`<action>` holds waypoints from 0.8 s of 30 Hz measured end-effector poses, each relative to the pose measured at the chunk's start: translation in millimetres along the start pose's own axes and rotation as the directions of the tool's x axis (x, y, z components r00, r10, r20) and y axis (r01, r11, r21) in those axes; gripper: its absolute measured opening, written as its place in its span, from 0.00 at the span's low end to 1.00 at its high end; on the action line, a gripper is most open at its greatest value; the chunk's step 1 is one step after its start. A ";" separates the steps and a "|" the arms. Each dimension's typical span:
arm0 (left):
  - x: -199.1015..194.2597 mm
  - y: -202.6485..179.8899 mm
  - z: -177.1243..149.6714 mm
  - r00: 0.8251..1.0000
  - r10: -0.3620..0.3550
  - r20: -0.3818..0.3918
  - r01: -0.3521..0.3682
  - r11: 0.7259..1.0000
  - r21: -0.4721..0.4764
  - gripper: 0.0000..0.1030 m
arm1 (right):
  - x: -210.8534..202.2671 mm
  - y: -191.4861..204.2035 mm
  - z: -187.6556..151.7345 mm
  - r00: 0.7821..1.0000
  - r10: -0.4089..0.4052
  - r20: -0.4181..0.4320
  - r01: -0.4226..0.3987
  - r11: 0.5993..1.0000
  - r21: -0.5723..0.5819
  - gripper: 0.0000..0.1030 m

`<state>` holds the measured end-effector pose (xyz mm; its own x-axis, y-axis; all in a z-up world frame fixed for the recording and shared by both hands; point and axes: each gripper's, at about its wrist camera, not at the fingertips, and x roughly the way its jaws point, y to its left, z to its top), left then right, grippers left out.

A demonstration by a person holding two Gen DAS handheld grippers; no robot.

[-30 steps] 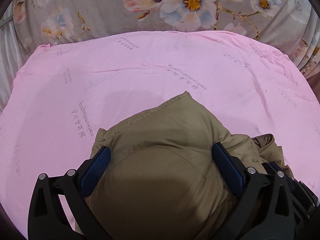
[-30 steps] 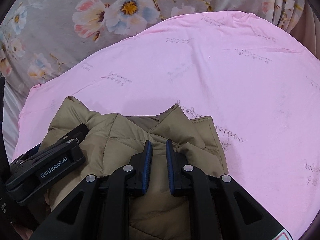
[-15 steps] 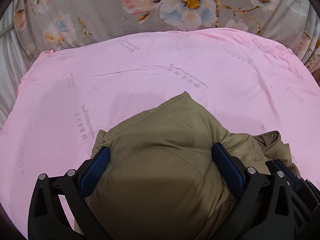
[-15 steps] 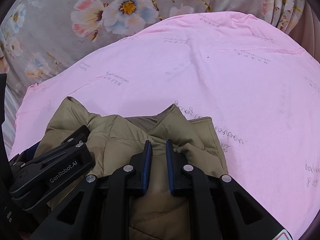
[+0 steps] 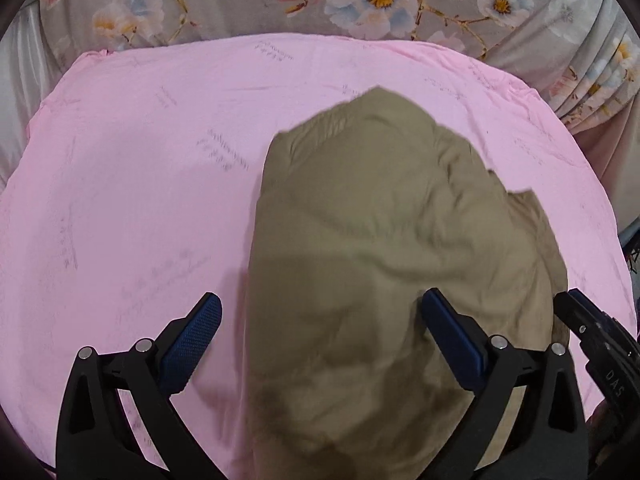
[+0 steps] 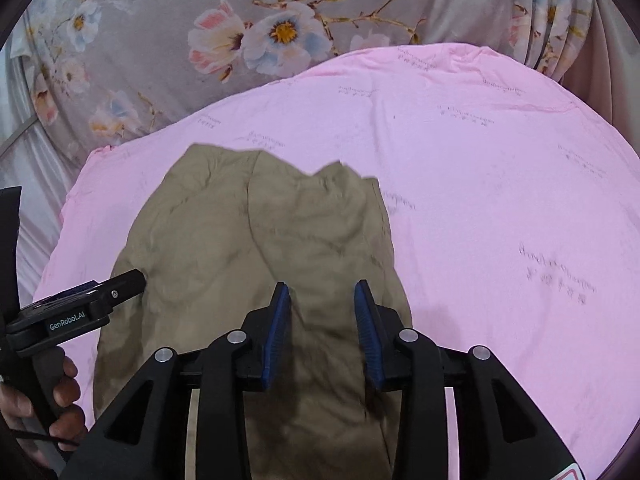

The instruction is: Fold large clothes

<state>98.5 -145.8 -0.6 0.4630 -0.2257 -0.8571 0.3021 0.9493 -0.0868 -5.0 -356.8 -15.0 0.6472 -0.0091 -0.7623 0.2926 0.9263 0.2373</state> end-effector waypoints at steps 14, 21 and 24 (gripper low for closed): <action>-5.0 4.7 -51.8 0.999 0.023 0.041 -0.023 1.000 -0.004 0.96 | 3.2 -6.8 -56.1 1.000 0.006 -0.015 -0.005 1.000 0.024 0.35; -14.4 24.8 -42.4 0.997 -0.066 -0.027 0.065 0.996 -0.057 0.96 | -19.7 -23.1 -46.1 0.999 0.040 0.003 -0.040 0.995 0.091 0.48; -15.4 37.9 -43.2 0.988 -0.145 -0.054 0.139 0.985 -0.102 0.95 | -28.3 -30.7 -42.3 0.999 0.037 0.008 -0.038 0.995 0.088 0.66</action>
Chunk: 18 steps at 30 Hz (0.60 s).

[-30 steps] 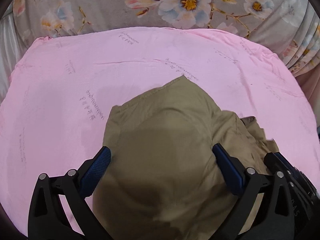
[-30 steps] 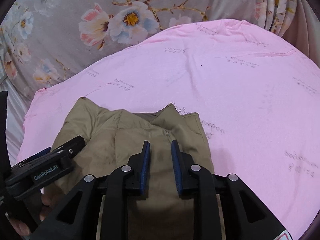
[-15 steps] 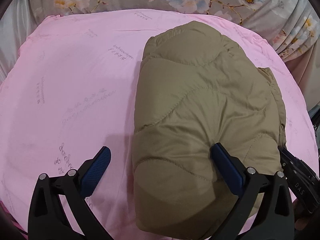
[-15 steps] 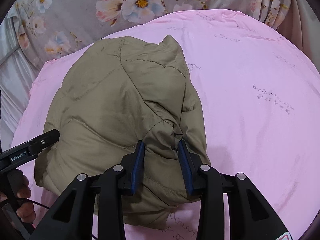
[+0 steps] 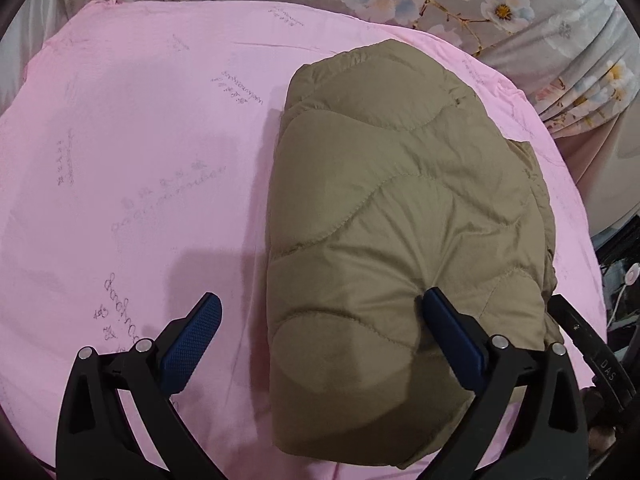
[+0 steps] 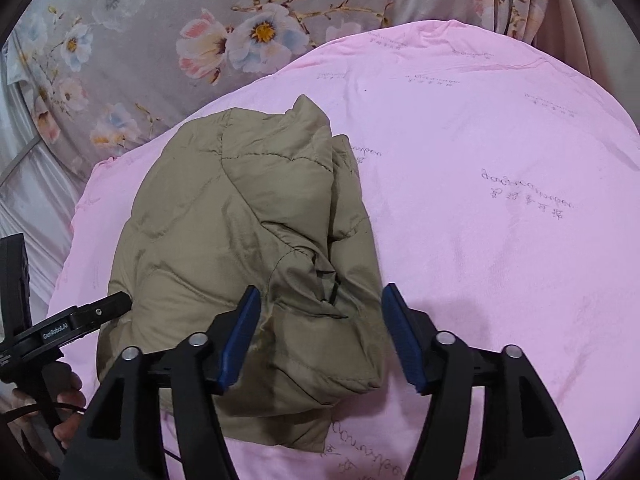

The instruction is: Fold large clothes

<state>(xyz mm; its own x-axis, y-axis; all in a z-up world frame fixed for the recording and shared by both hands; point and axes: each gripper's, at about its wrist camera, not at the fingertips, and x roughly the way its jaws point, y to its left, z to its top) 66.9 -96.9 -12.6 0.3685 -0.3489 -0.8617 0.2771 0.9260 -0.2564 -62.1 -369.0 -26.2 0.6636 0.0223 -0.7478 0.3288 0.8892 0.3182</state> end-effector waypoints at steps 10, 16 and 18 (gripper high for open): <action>21.0 26.6 3.6 0.960 -0.260 -0.101 0.247 0.962 -0.118 0.96 | 40.1 -42.8 -5.8 0.921 0.316 -0.229 -0.269 0.939 0.214 0.71; 37.2 20.5 7.0 0.930 -0.346 -0.122 0.329 0.934 -0.139 0.96 | 59.5 -43.1 -7.6 0.856 0.470 -0.216 -0.396 0.864 0.310 0.71; 41.7 16.2 9.3 0.928 -0.353 -0.121 0.337 0.932 -0.137 0.96 | 63.7 -42.3 -6.1 0.840 0.505 -0.198 -0.427 0.841 0.332 0.72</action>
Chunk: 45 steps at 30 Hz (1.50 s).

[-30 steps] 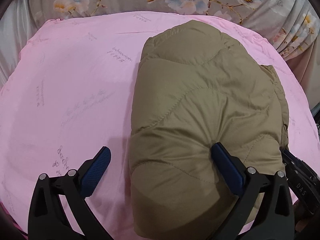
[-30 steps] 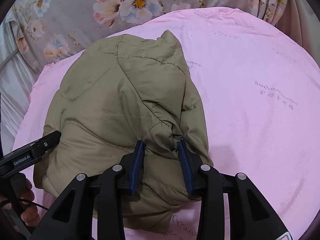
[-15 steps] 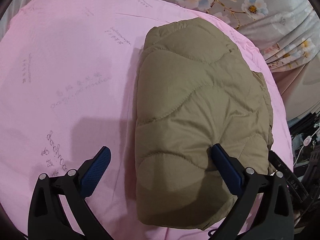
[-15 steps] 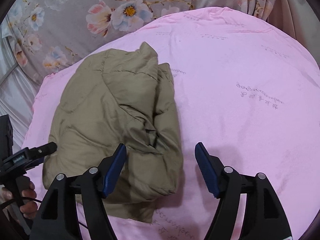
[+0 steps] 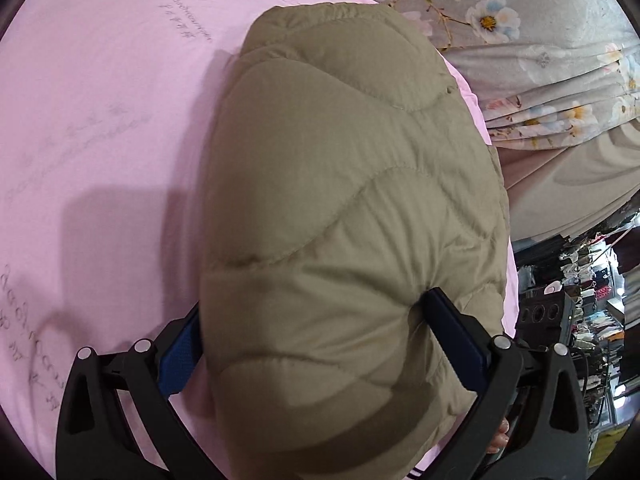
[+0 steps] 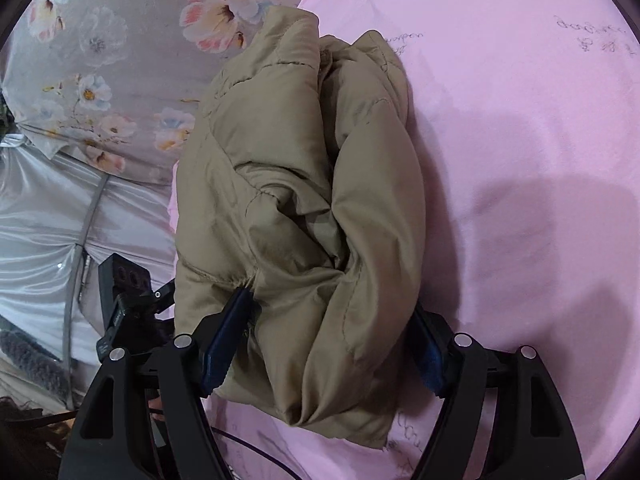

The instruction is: Fold large clothes

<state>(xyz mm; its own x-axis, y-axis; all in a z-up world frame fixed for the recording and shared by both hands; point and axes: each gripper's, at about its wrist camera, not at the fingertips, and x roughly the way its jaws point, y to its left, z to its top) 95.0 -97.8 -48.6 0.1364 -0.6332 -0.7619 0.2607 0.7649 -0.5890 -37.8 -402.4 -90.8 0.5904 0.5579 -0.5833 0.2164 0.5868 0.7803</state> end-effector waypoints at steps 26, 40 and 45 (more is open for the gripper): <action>-104.3 -57.3 24.5 0.916 0.005 0.402 -0.142 0.940 0.312 0.57 | -16.2 157.4 7.5 0.910 -0.069 0.409 0.258 0.866 -0.428 0.25; -194.8 -53.0 104.3 0.745 -0.056 0.665 -0.283 0.876 0.391 0.57 | 21.5 280.4 54.2 0.840 0.142 0.523 0.230 0.782 -0.580 0.25; -187.1 -19.3 141.5 0.722 -0.064 0.689 -0.281 0.883 0.376 0.57 | 66.9 296.9 80.8 0.850 0.145 0.507 0.215 0.782 -0.585 0.26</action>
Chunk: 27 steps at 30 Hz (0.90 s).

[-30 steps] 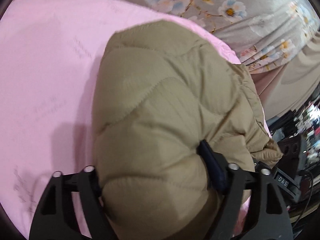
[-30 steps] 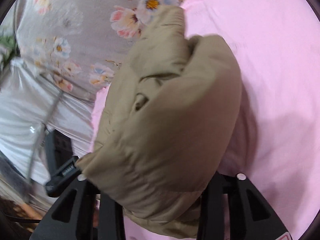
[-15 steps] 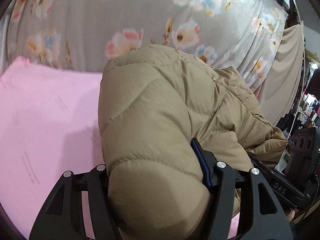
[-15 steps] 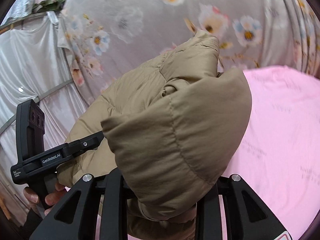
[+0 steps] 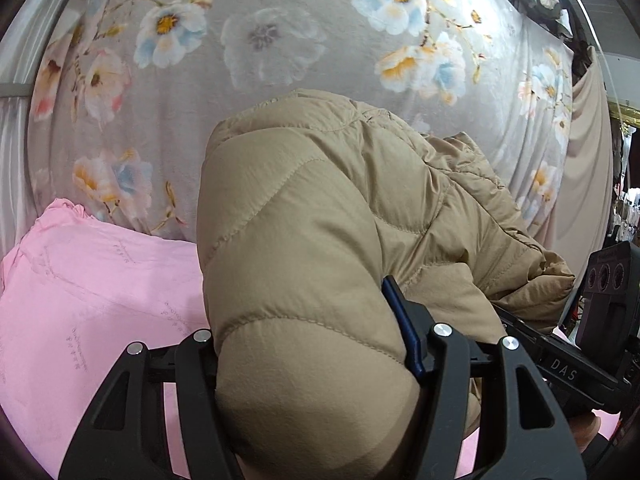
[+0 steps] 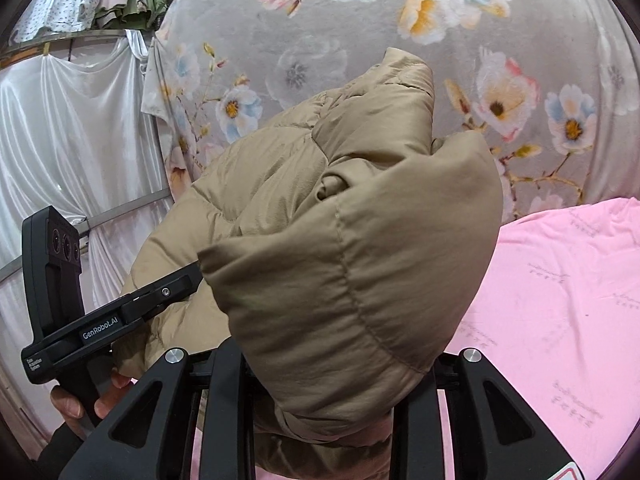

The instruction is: Fold large clothes

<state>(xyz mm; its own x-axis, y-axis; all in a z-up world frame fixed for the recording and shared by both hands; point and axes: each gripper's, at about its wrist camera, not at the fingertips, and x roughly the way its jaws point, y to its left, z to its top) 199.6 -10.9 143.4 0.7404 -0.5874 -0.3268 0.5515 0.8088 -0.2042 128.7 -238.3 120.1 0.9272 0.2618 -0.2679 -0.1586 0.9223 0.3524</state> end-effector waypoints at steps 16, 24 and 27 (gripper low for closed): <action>159.1 116.9 -122.7 0.959 -0.040 -0.279 -0.020 0.978 -0.208 0.62 | 158.9 -70.3 -114.2 0.951 -0.071 -0.301 0.112 0.987 0.119 0.33; 134.9 113.3 -120.4 0.936 -0.002 -0.351 -0.083 0.970 -0.227 0.72 | 125.5 -73.5 -114.2 0.931 -0.084 -0.356 0.157 0.971 0.182 0.54; 106.3 104.2 -115.1 0.927 0.118 -0.357 -0.189 0.967 -0.170 0.75 | 83.7 -75.7 -115.0 0.933 -0.125 -0.337 0.196 0.963 0.186 0.61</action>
<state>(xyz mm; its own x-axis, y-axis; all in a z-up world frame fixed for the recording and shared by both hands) 291.6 14.3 -18.8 0.6142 -0.4385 -0.6561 0.3282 0.8980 -0.2930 179.3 -253.5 -32.0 0.7704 0.2249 -0.5965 0.0925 0.8864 0.4536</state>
